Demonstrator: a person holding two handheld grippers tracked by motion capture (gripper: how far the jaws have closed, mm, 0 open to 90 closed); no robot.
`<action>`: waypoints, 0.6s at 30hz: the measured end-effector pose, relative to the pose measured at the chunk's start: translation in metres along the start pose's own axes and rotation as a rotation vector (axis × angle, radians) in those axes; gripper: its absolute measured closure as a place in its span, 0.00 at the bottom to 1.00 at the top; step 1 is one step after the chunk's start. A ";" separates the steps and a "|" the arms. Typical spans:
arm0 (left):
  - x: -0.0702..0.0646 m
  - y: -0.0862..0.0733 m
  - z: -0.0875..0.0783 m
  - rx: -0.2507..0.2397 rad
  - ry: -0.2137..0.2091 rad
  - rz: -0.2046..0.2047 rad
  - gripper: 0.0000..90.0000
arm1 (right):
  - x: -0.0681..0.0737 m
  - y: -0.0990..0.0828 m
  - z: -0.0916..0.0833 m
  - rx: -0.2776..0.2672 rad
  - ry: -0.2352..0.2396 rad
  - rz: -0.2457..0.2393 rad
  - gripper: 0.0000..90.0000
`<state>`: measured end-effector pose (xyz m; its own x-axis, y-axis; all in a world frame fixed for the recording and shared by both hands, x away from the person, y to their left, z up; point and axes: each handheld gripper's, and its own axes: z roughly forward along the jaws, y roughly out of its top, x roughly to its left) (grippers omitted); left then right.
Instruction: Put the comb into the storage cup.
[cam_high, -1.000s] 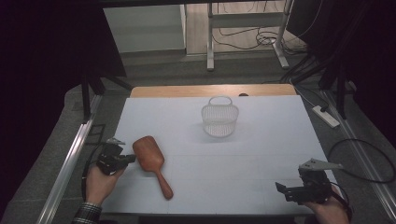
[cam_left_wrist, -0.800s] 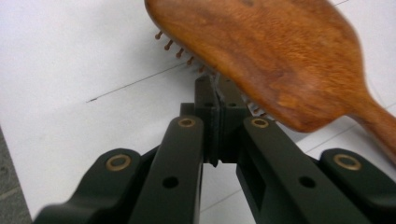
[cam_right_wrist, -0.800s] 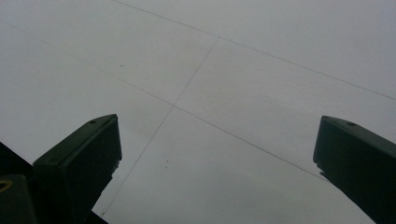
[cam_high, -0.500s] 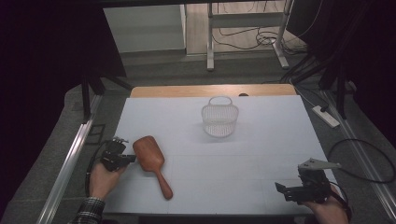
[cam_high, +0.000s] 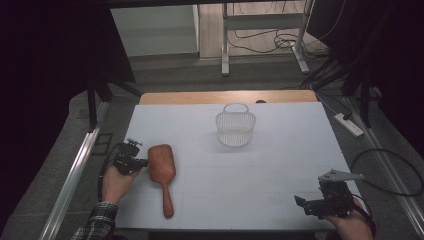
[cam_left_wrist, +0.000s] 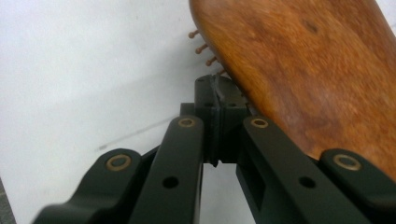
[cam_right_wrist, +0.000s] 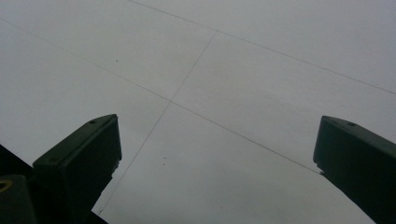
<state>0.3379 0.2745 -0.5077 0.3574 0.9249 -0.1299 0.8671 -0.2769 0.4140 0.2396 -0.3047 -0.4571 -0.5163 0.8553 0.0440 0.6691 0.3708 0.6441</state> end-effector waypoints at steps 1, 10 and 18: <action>0.000 0.002 0.001 0.002 0.002 0.004 0.99 | 0.000 0.000 0.000 0.001 0.000 0.000 0.01; -0.004 0.019 0.010 0.009 0.013 0.035 0.99 | 0.000 0.000 0.001 0.008 -0.006 0.002 0.01; -0.013 0.032 0.016 0.002 0.003 0.065 0.99 | -0.001 0.001 0.002 0.015 -0.005 0.005 0.02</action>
<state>0.3663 0.2501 -0.5069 0.4124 0.9055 -0.1003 0.8426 -0.3372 0.4198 0.2412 -0.3044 -0.4580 -0.5101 0.8590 0.0431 0.6796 0.3718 0.6324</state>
